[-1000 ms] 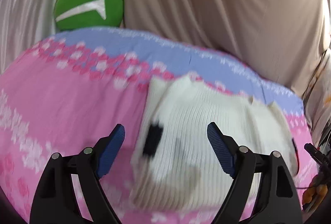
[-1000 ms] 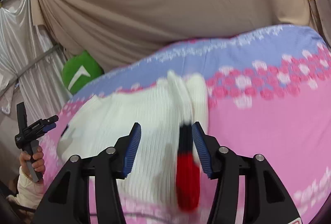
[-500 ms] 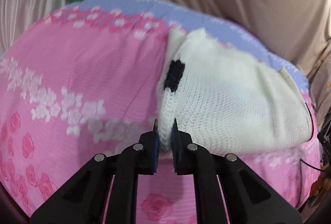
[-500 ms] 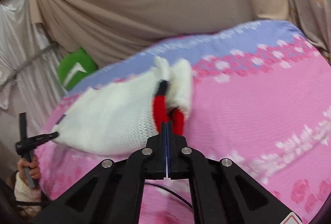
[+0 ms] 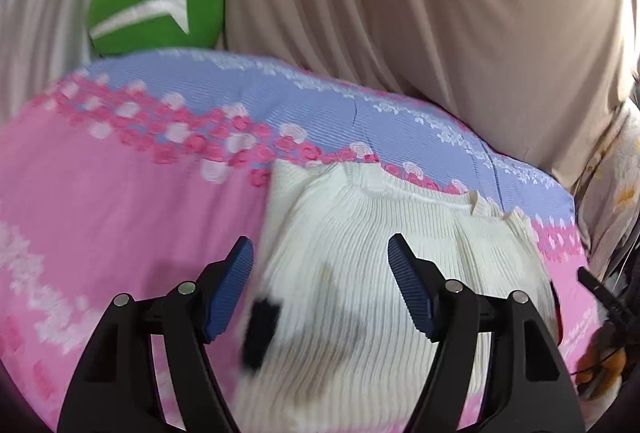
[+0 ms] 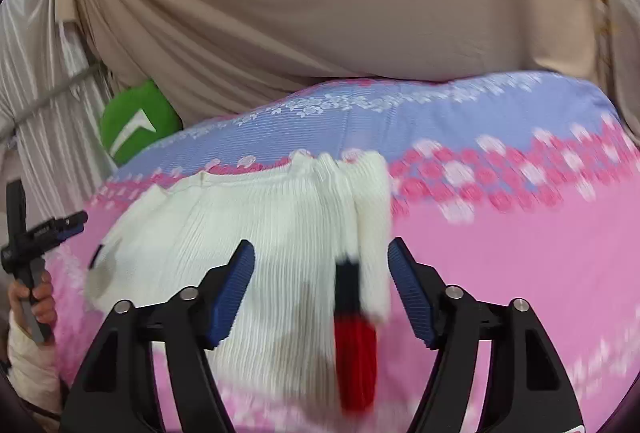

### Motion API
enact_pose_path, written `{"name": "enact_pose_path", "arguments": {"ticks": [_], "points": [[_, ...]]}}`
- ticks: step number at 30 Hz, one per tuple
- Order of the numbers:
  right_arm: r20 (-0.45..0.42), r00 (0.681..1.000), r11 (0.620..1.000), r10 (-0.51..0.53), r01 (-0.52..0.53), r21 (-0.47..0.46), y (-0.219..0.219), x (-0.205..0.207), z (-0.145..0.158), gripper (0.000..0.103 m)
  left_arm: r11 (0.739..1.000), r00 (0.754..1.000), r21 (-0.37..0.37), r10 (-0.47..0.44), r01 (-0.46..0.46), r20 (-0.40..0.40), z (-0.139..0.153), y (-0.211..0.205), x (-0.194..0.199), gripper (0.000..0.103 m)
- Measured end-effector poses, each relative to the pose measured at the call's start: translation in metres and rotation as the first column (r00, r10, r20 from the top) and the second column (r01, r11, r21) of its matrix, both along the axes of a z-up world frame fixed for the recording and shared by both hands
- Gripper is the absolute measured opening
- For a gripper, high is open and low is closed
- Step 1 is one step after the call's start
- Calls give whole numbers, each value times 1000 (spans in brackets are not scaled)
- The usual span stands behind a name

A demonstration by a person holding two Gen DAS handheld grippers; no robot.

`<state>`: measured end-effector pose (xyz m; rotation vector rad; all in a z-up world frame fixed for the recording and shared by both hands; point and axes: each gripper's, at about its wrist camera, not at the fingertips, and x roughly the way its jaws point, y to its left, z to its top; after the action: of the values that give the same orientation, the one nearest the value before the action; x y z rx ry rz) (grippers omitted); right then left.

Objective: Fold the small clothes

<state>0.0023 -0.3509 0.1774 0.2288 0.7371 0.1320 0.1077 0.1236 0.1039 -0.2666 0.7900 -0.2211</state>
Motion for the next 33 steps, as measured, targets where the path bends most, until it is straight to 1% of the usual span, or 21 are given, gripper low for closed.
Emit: {"name": "enact_pose_path", "arguments": {"ticks": [3,5,6,7,8,9,11,14,15,16,17,18,19,20,21,23,25,27,29,31,33], "points": [[-70,998,1000,-5,5,3,7,49,-22,76,996,996,-85,-3,-4,-89,-24,-5,46,67],[-115,993,1000,5,-2,25,8,69,-39,76,997,993,-73,-6,-2,-117,-38,-11,62,66],[-131,991,1000,9,-6,23,9,74,-46,73,998,992,-54,-16,10,-125,-45,-15,69,60],[-144,990,1000,11,-10,12,11,79,-51,66,999,992,-26,-26,23,-127,-49,-19,72,40],[-157,987,1000,13,-14,-3,13,82,-55,32,999,991,-8,-37,36,-126,-51,-22,74,22],[-161,987,1000,13,-14,-7,14,82,-56,7,998,990,-3,-55,55,-128,-52,-24,77,7],[-77,997,1000,-1,1,-3,12,68,-39,8,999,995,-10,-48,48,-86,-39,-23,73,7],[122,992,999,-25,19,48,-1,35,8,7,999,997,-30,-33,35,68,1,-16,55,7],[144,989,998,-37,30,54,-6,31,12,7,999,995,-30,-22,25,96,10,-15,52,7],[124,991,998,-50,46,40,-10,35,7,7,1000,994,-4,-13,14,107,10,-17,54,7],[60,996,997,-73,72,9,-14,47,-10,7,999,995,45,-9,4,96,2,-23,57,7],[-31,996,997,-82,81,-12,-17,62,-33,7,996,999,92,-9,5,45,-16,-30,69,7],[-133,987,996,-87,85,-20,-18,77,-59,7,995,999,102,-7,11,-43,-41,-34,83,7],[-156,984,995,-90,95,28,-23,81,-71,7,995,995,98,-5,15,-103,-59,-34,90,7],[-150,984,993,-101,109,48,-27,78,-63,7,996,998,86,1,5,-70,-63,-32,89,7],[-99,986,989,-132,138,56,-27,63,-37,9,995,999,103,0,5,-44,-50,-35,81,8],[-22,990,990,-137,137,18,-17,41,-14,12,986,1000,166,7,-10,24,-27,-40,62,11],[74,994,997,-81,81,-8,3,6,12,16,974,993,225,13,-38,114,1,-45,27,13],[102,995,1000,16,-13,-27,30,-22,23,16,977,984,214,-43,5,171,23,-51,-12,22],[80,986,989,150,-148,-22,70,-39,18,16,977,978,204,-104,67,181,27,-66,-40,29],[12,956,956,294,-294,13,117,-48,-3,16,969,975,191,-185,159,126,13,-91,-58,29]]}}
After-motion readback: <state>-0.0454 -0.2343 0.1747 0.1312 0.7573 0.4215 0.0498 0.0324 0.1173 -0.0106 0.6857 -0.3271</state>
